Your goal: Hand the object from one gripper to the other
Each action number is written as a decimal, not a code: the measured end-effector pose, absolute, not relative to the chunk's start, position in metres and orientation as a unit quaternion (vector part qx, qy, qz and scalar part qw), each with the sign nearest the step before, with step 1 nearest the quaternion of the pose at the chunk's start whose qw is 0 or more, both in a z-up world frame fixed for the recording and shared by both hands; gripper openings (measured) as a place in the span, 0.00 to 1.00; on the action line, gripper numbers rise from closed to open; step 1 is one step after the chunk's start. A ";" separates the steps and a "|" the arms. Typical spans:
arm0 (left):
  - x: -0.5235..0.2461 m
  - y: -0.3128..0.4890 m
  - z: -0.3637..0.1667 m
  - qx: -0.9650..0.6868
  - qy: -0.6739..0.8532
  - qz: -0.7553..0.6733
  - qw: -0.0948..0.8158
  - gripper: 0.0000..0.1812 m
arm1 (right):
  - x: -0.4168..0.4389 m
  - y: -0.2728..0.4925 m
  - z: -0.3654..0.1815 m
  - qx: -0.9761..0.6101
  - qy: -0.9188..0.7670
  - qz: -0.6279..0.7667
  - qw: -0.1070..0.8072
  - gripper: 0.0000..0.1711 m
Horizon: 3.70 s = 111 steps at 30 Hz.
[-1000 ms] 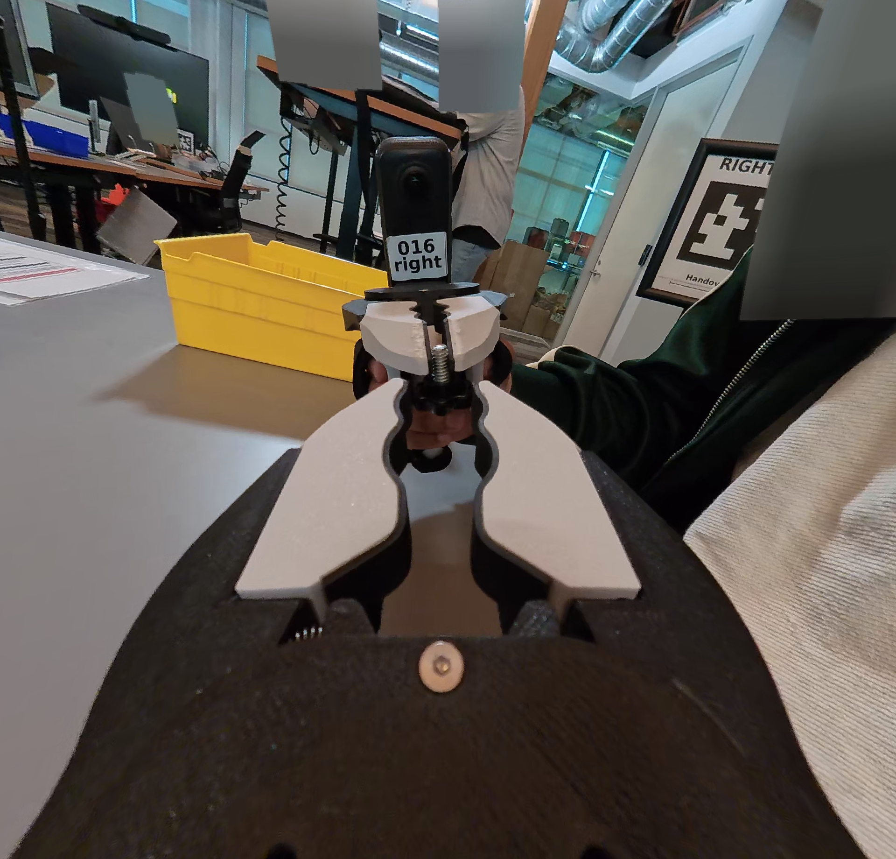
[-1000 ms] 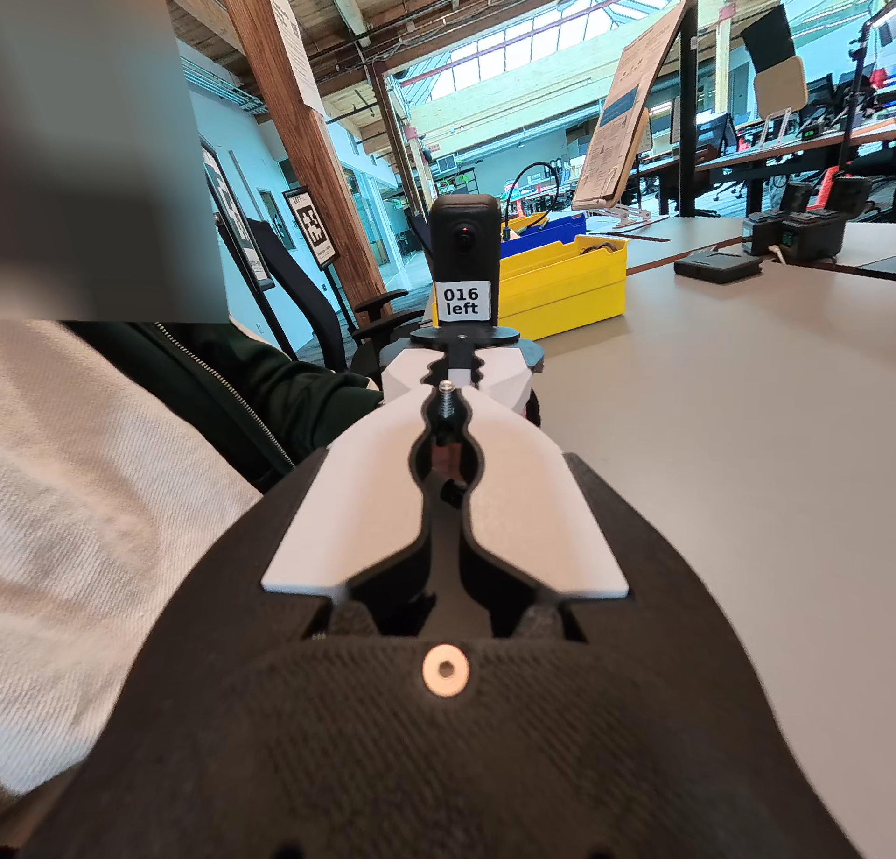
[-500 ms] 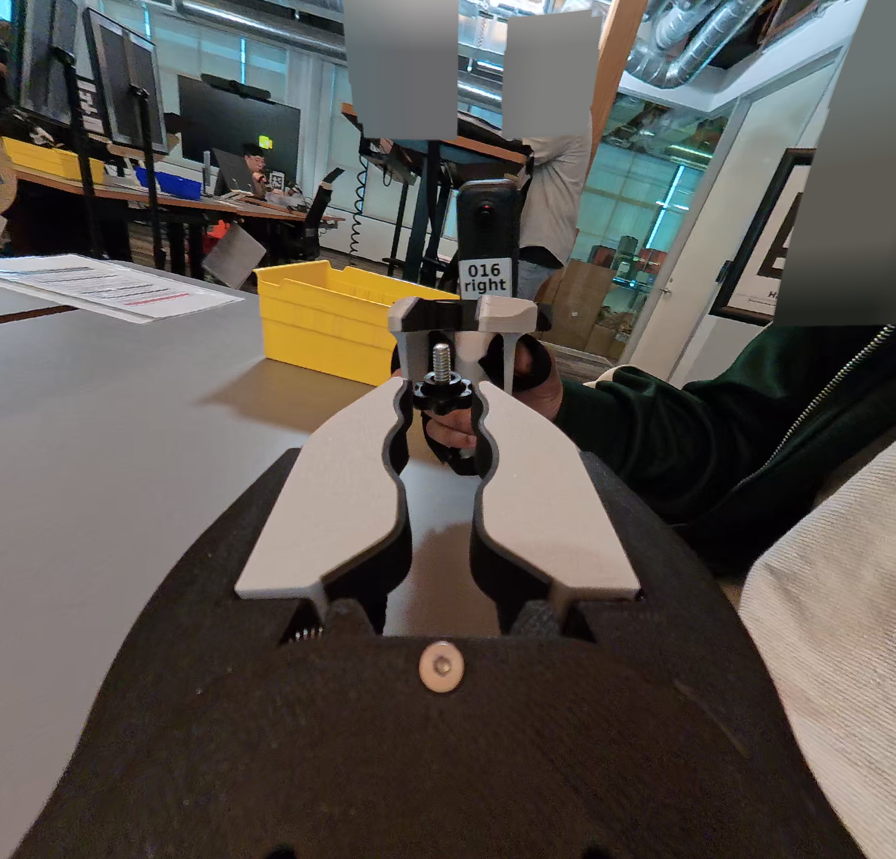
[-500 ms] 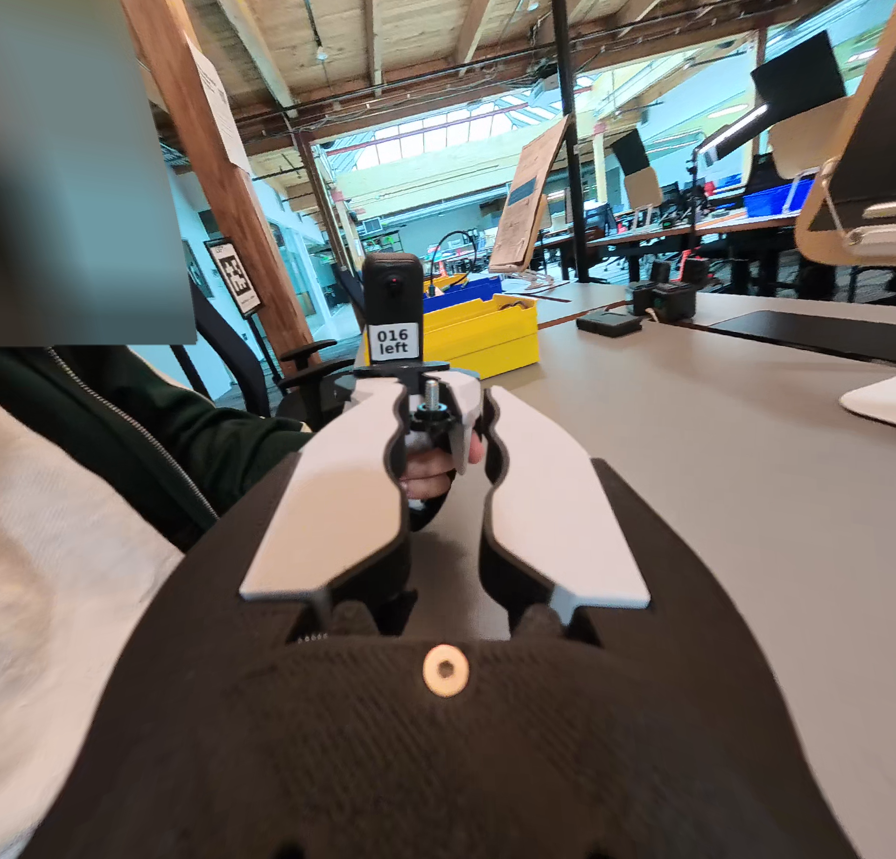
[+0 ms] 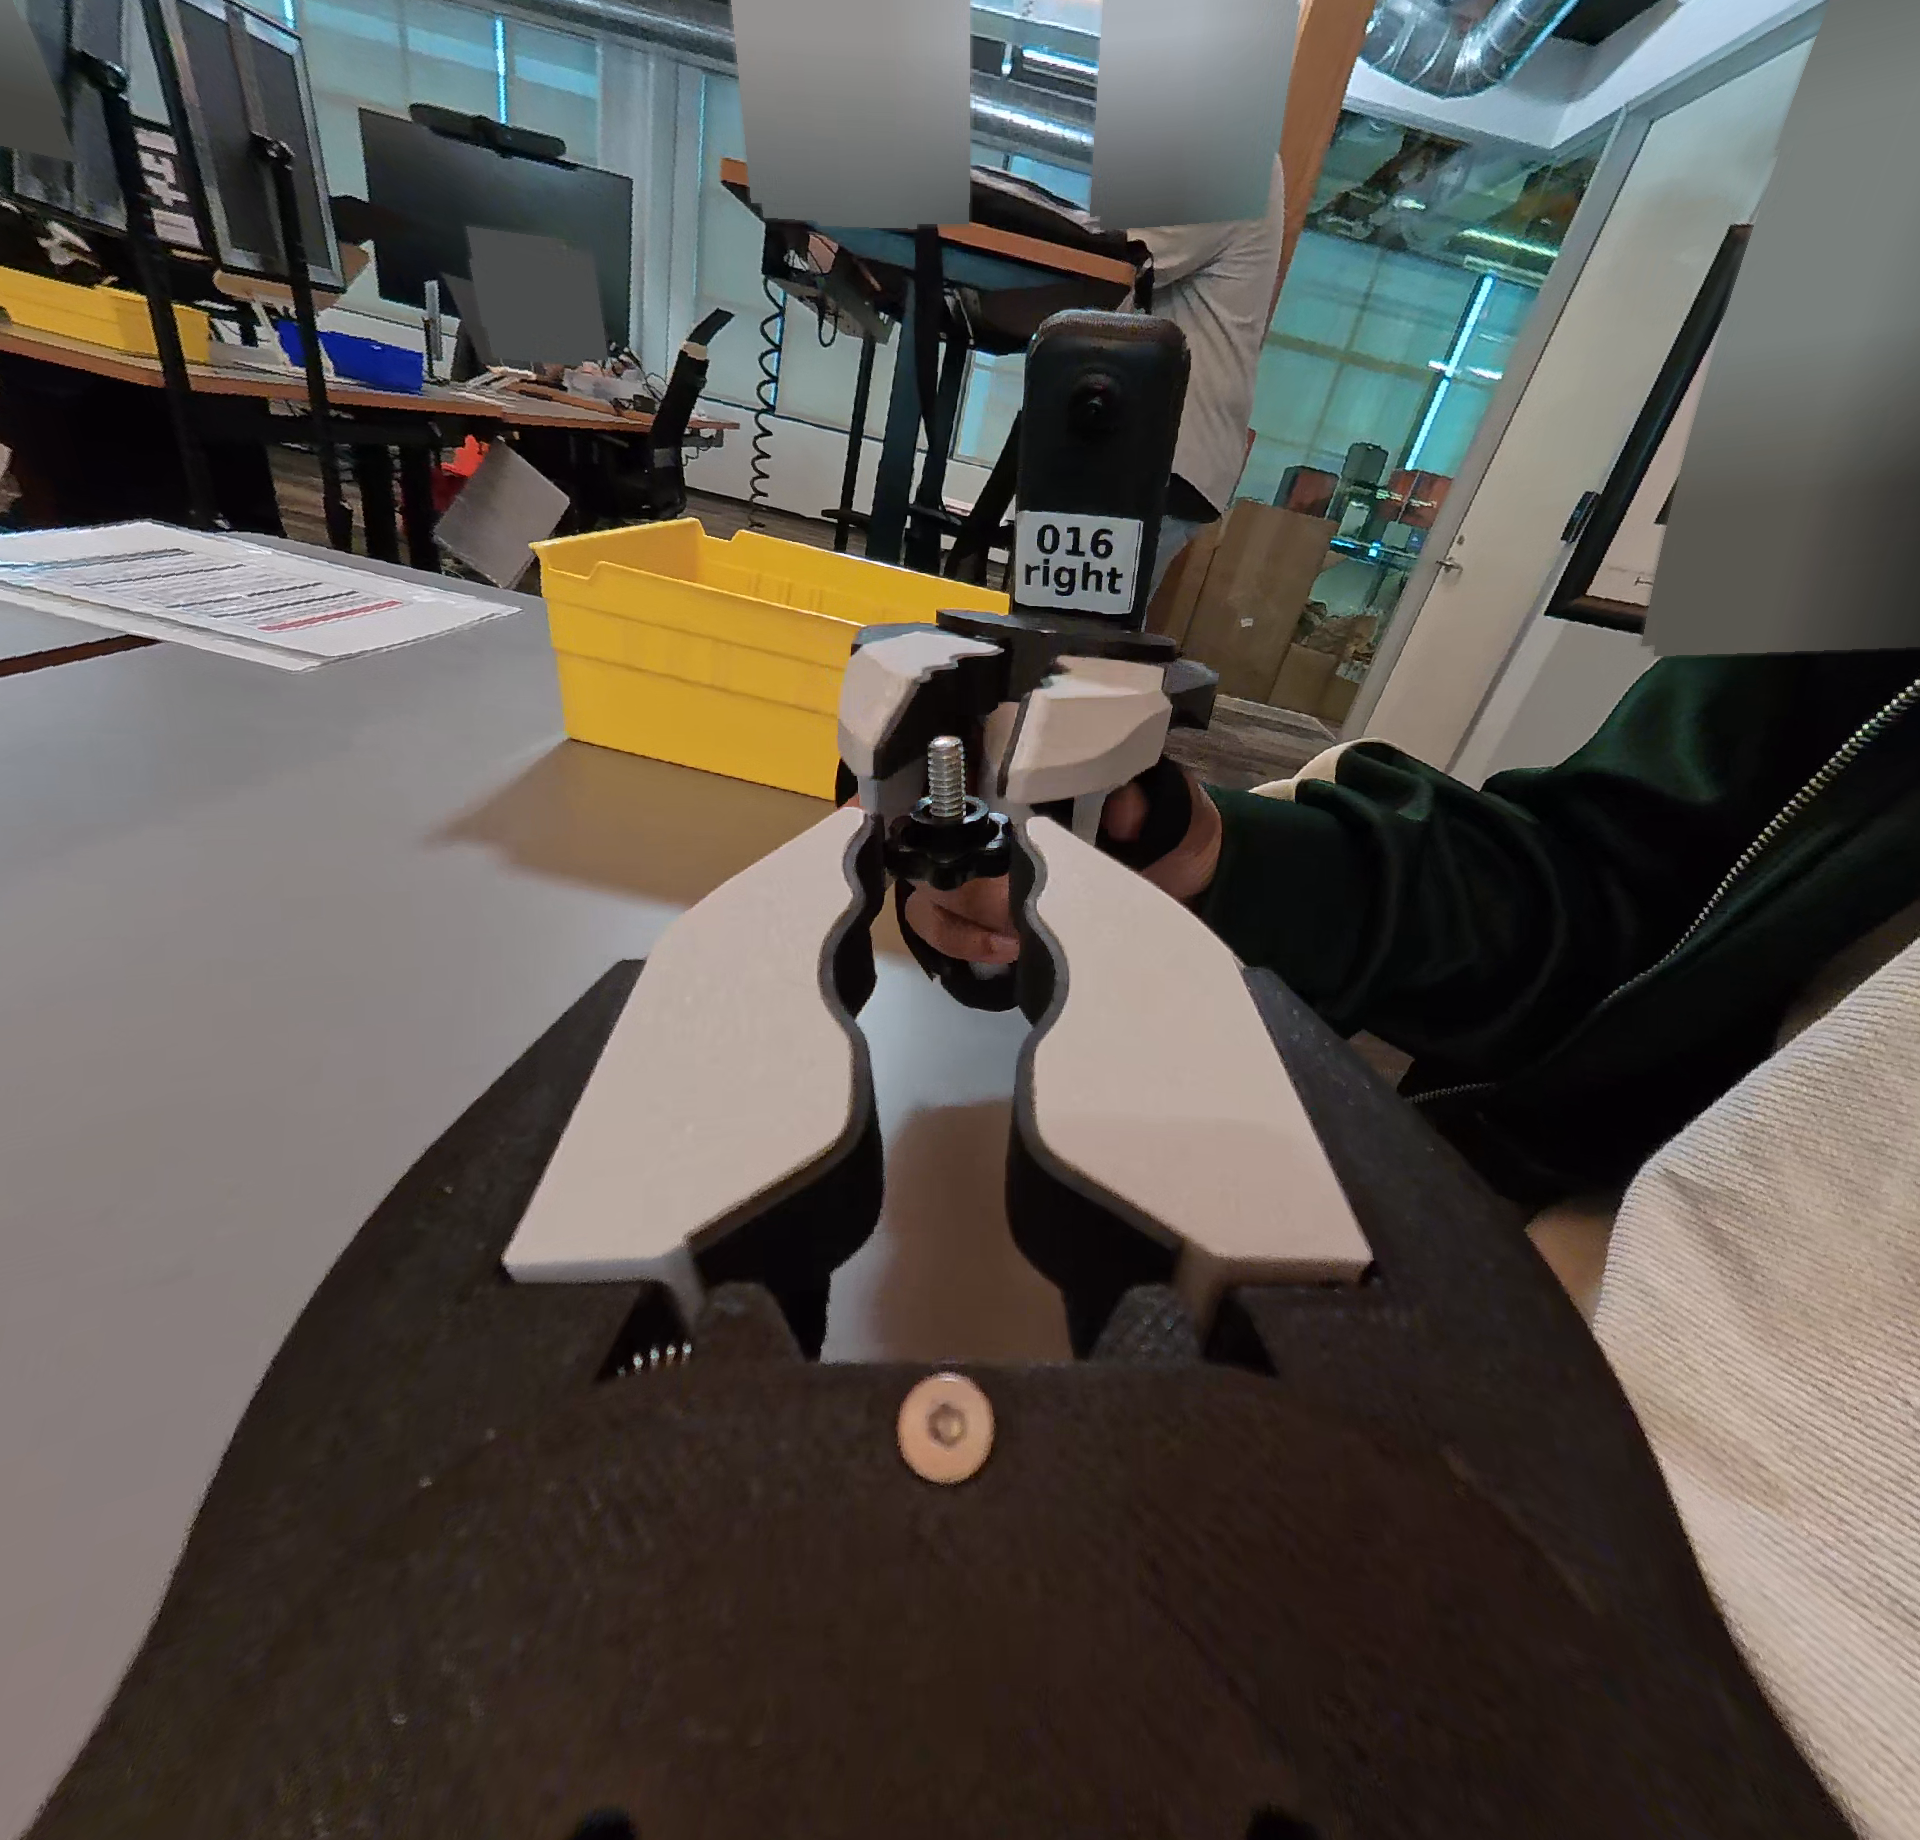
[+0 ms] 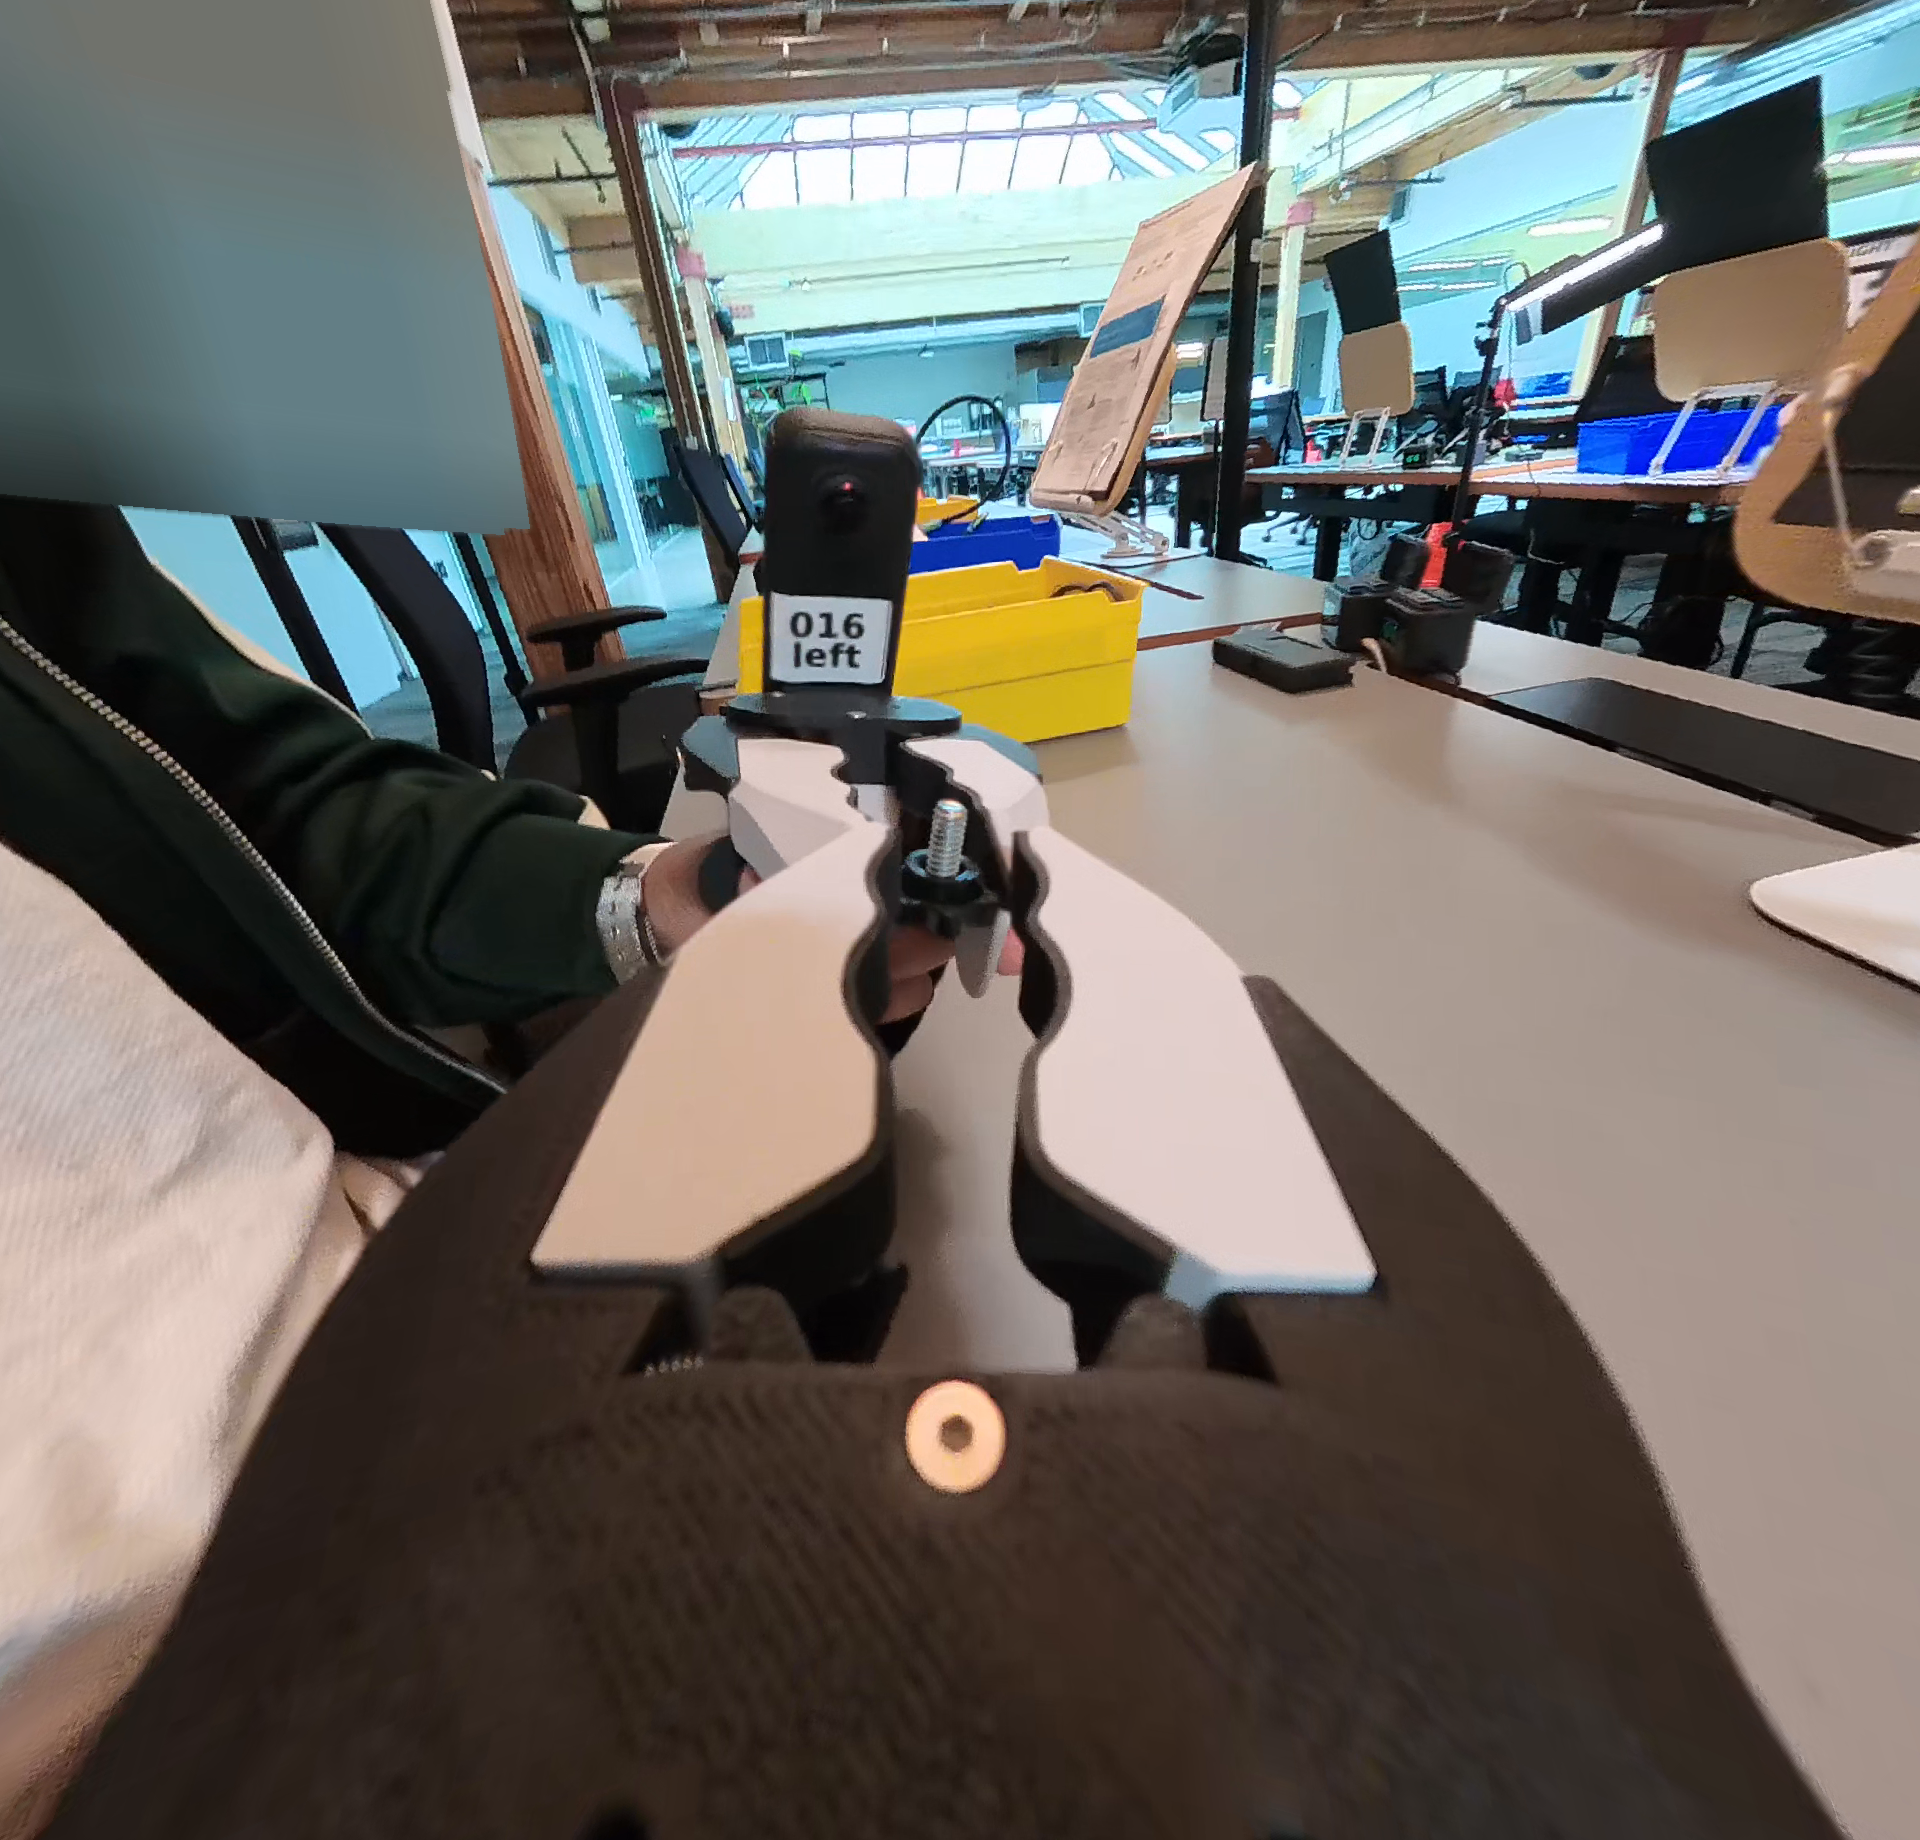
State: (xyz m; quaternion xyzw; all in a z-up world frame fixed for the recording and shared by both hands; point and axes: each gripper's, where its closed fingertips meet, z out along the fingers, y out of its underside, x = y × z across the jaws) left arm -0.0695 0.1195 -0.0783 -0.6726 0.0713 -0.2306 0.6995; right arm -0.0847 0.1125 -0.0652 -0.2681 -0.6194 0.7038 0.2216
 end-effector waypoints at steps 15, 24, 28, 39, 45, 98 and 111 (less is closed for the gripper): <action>-0.058 0.121 -0.081 -0.679 0.093 -0.232 0.690 0.12 | -0.079 0.103 -0.068 -0.256 -0.631 0.708 0.186 0.03; -0.068 0.120 -0.072 -0.655 0.057 -0.260 0.707 0.21 | -0.080 0.114 -0.058 -0.268 -0.603 0.726 0.193 0.03; -0.067 0.121 -0.075 -0.660 0.056 -0.261 0.703 0.22 | -0.079 0.116 -0.056 -0.270 -0.597 0.731 0.191 0.03; -0.064 0.122 -0.078 -0.665 0.056 -0.270 0.694 0.22 | -0.080 0.115 -0.057 -0.272 -0.599 0.730 0.187 0.03; -0.060 0.122 -0.079 -0.665 0.063 -0.279 0.690 0.20 | -0.080 0.113 -0.059 -0.272 -0.601 0.730 0.181 0.03; -0.063 0.121 -0.077 -0.668 0.076 -0.234 0.702 0.12 | -0.080 0.129 -0.045 -0.287 -0.538 0.779 0.145 0.16; -0.074 0.126 -0.084 -0.690 0.064 -0.157 0.704 0.12 | -0.083 0.113 -0.064 -0.289 -0.608 0.712 0.200 0.06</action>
